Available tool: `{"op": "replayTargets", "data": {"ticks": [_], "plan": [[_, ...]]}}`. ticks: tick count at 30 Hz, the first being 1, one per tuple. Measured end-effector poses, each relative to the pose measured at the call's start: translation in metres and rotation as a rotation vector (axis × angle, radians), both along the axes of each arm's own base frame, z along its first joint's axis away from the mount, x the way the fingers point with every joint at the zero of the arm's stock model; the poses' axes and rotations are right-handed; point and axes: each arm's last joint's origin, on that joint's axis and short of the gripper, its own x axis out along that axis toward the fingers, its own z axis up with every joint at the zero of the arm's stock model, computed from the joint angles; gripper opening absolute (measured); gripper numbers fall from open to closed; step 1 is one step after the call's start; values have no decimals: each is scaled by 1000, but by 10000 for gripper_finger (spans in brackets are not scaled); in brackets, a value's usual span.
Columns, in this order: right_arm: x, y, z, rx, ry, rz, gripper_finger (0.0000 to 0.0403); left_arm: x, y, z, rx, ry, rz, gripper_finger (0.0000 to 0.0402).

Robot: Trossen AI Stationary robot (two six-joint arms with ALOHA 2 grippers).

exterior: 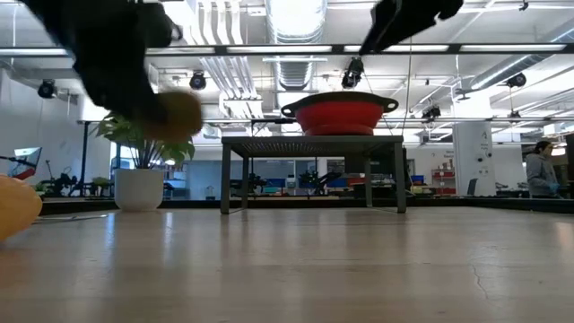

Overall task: Pick & Place Fruit
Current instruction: Put the kiwi into the strainer bowl on the shelf

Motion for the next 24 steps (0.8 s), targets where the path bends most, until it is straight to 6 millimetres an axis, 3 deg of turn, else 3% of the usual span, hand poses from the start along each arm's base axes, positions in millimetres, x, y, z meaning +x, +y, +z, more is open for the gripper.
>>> {"op": "replayTargets", "data": {"ticks": [7, 12, 18, 24], "plan": [[10, 51, -6, -36, -125, 230, 368, 13, -6, 36, -180, -304, -61, 250], [12, 81, -8, -72, -230, 371, 368, 23, -10, 49, -282, -454, -124, 250], [11, 97, -11, -78, -274, 439, 368, 36, -10, 58, -324, -585, -186, 250], [13, 100, -13, -76, -309, 444, 368, 48, 2, 54, -309, -594, -178, 250]]}}
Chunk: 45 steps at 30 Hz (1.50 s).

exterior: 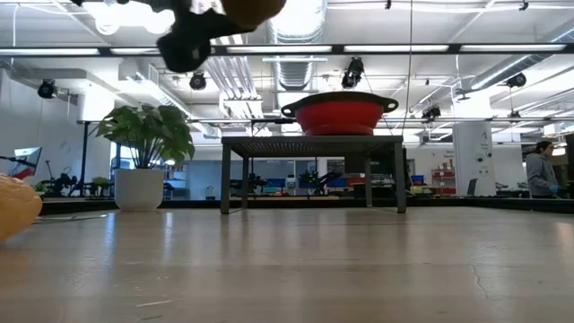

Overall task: Pick & Place Fruit
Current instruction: Put the kiwi into the strainer bowl on the shelf

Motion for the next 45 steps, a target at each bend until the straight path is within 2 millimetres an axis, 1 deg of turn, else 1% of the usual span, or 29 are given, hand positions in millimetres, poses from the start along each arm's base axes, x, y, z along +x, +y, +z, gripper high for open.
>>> {"op": "replayTargets", "data": {"ticks": [2, 6, 9, 16, 19, 23, 26, 29, 40, 42, 45], "plan": [[3, 1, 0, 1, -16, 2, 368, 9, 5, 2, -5, -20, -30, 250], [8, 3, -4, -33, -22, 18, 368, 31, 13, 13, 12, -39, -106, 250], [10, 3, -6, -48, -16, 24, 368, 49, 17, 17, 12, -12, -170, 250], [11, 4, -7, -64, -12, 35, 368, 89, 21, 35, 38, 62, -256, 250], [11, 4, -7, -65, -15, 37, 368, 101, 22, 45, 73, 88, -264, 250], [11, 5, -7, -63, -15, 40, 368, 112, 25, 57, 112, 109, -267, 250], [11, 6, -6, -65, -19, 38, 362, 115, 28, 64, 126, 115, -263, 250], [10, 7, -6, -65, -21, 42, 341, 114, 33, 67, 127, 114, -251, 250], [9, 7, -5, -71, -21, 47, 217, 113, 36, 66, 125, 125, -240, 250], [9, 7, -5, -71, -20, 47, 205, 113, 36, 66, 125, 124, -240, 250], [9, 7, -5, -71, -20, 47, 205, 113, 36, 66, 126, 122, -238, 250]]}}
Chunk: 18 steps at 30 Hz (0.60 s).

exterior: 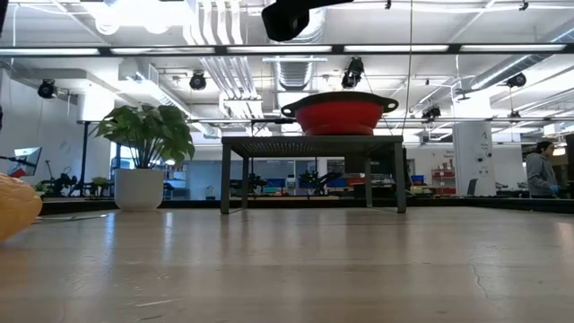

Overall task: Pick & Place Fruit
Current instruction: Put the kiwi into the strainer bowl on the shelf

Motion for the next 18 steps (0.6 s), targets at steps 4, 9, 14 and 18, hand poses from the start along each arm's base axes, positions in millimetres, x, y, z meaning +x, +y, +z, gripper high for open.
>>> {"op": "replayTargets", "data": {"ticks": [4, 9, 14, 18], "plan": [[0, -1, 0, 6, -3, -28, 226, 1, 0, 1, 0, -13, 0, 252], [0, -2, 0, 3, 0, -57, 235, 1, 2, 0, 25, -7, 54, 292], [-2, -4, 2, 13, 25, -114, 218, 0, 4, -2, 51, 16, 81, 374], [-6, -9, 5, -34, 31, -236, 217, -8, 4, 1, 38, 50, 60, 386]]}}
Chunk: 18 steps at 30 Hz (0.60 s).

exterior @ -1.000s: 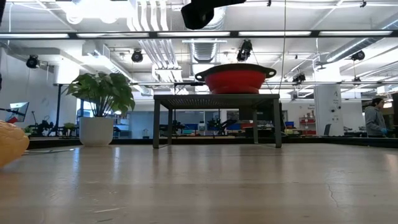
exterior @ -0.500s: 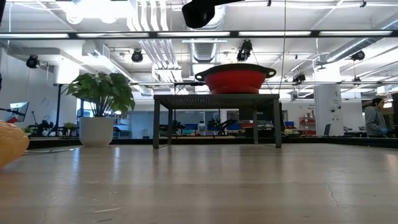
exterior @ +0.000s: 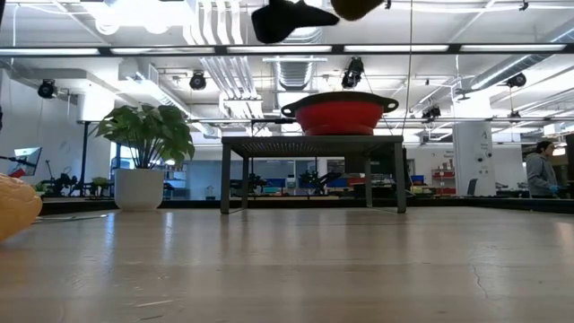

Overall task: Pick & Place Fruit
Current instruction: Put the kiwi into the strainer bowl on the shelf

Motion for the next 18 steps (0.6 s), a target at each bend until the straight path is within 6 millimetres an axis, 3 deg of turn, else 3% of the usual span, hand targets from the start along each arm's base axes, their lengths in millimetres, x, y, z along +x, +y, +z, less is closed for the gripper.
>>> {"op": "replayTargets", "data": {"ticks": [5, 11, 18], "plan": [[-3, -12, 10, -92, 8, -171, 229, -17, -1, 15, 75, -16, -24, 364], [-2, -46, 24, -204, 16, -415, 223, -45, -5, 35, 196, -58, 142, 362], [0, -103, 38, -46, 34, -450, 225, -70, -9, 37, 261, -89, 222, 362]]}}
